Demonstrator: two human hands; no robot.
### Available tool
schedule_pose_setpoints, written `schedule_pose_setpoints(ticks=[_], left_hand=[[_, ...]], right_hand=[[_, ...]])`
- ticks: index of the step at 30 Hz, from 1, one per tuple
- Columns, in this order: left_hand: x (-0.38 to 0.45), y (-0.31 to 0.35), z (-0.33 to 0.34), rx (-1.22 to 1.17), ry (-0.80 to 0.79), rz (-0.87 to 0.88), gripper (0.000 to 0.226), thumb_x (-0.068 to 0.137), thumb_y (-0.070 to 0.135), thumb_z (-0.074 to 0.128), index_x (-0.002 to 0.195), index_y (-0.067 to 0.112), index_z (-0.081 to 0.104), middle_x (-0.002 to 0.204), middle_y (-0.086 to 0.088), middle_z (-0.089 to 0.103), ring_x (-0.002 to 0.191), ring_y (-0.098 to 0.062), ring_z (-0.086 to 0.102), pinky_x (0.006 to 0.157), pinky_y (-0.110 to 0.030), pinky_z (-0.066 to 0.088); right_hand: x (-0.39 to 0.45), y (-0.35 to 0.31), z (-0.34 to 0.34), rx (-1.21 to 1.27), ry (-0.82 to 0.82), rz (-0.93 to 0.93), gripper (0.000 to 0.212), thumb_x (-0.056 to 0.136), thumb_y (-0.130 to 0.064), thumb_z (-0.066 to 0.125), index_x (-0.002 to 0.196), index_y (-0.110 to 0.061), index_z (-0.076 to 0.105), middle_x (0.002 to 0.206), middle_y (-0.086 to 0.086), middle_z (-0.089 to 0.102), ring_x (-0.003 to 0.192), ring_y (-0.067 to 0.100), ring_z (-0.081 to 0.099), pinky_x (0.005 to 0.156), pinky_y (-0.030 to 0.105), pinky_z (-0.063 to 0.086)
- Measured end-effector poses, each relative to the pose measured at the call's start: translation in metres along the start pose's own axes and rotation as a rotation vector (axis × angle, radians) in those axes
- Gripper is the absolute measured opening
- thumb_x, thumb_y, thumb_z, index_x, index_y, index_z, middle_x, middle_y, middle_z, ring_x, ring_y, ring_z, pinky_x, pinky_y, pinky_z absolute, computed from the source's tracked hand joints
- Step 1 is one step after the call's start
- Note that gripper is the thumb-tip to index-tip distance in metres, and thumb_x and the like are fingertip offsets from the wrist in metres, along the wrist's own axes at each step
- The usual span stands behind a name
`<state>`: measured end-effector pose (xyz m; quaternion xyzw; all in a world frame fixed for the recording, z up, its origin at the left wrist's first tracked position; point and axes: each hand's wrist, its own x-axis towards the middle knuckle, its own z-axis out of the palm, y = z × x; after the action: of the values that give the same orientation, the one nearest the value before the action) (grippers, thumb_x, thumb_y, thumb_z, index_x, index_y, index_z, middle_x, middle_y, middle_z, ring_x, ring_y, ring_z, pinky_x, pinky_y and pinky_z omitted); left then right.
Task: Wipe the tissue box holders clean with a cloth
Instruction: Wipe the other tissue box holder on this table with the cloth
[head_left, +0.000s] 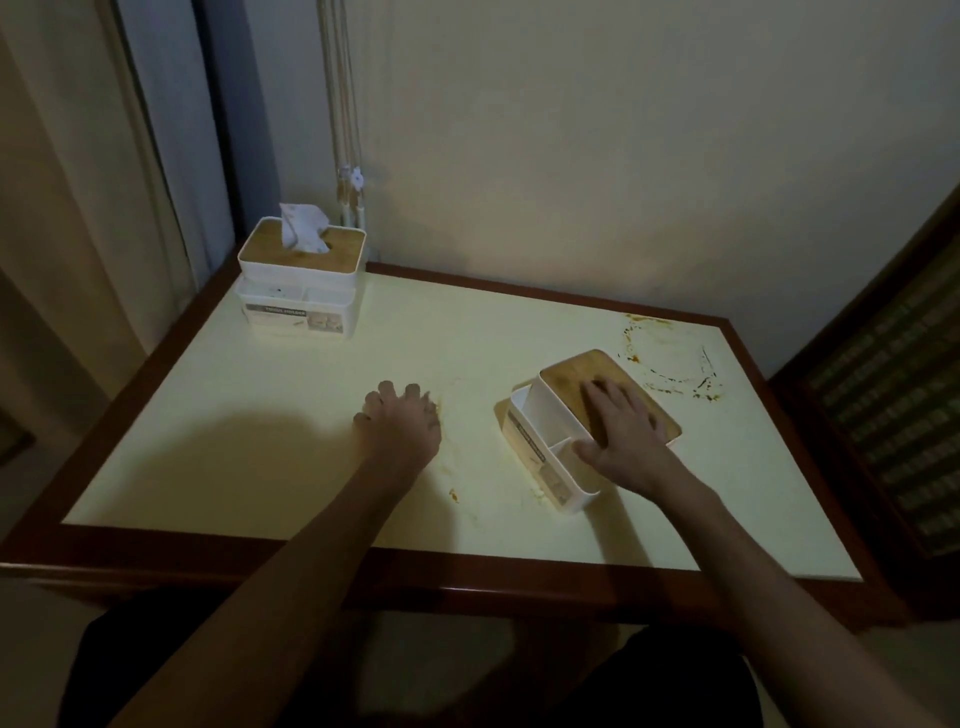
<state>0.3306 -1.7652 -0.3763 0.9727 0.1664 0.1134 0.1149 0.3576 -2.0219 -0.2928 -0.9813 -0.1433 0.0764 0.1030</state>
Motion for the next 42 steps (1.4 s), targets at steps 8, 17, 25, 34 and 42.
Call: schedule_pose_setpoints(ticks=[8,17,25,34,42], left_hand=[[-0.01,-0.01,0.002,0.03,0.055,0.09,0.028,0.078,0.03,0.071,0.085,0.003,0.067,0.079,-0.019,0.058,0.071,-0.034,0.057,0.058,-0.036,0.048],[-0.025,0.035,-0.032,-0.147,-0.149,0.189,0.067,0.077,0.027,0.067,0.139,0.022,0.041,0.149,-0.011,0.026,0.137,-0.029,0.024,0.107,-0.046,0.026],[-0.062,0.078,-0.02,-0.606,-0.246,0.165,0.063,0.073,0.027,0.074,0.129,0.005,0.055,0.127,-0.014,0.06,0.115,-0.028,0.054,0.096,-0.029,0.037],[-0.066,0.08,-0.016,-0.945,-0.261,-0.069,0.063,0.074,0.029,0.078,0.132,0.02,0.055,0.124,0.006,0.063,0.112,-0.006,0.06,0.092,-0.027,0.051],[-0.055,0.067,-0.028,-0.973,-0.295,-0.057,0.063,0.079,0.024,0.076,0.136,0.014,0.049,0.13,-0.001,0.059,0.114,-0.011,0.058,0.072,-0.005,0.046]], right_hand=[[-0.004,0.003,0.0,0.027,0.037,-0.02,0.066,0.091,-0.029,0.057,0.148,-0.035,0.025,0.156,-0.009,0.023,0.143,0.019,0.012,0.113,0.048,0.008],[0.005,0.022,-0.013,-0.056,0.015,-0.284,0.072,0.092,-0.011,0.056,0.144,-0.046,0.023,0.156,-0.018,0.017,0.143,0.016,0.008,0.112,0.044,0.007],[-0.044,0.048,0.024,0.695,0.24,0.19,0.083,0.087,-0.039,0.064,0.151,-0.035,0.011,0.16,-0.004,0.009,0.145,0.022,0.013,0.112,0.055,0.019],[-0.04,0.054,0.046,0.858,0.147,0.164,0.078,0.088,-0.018,0.067,0.15,-0.03,0.022,0.148,-0.003,0.04,0.132,0.014,0.041,0.102,0.037,0.042],[-0.047,0.041,0.032,0.837,0.192,0.115,0.073,0.088,-0.016,0.065,0.149,-0.026,0.026,0.142,0.001,0.048,0.124,0.008,0.047,0.095,0.029,0.047]])
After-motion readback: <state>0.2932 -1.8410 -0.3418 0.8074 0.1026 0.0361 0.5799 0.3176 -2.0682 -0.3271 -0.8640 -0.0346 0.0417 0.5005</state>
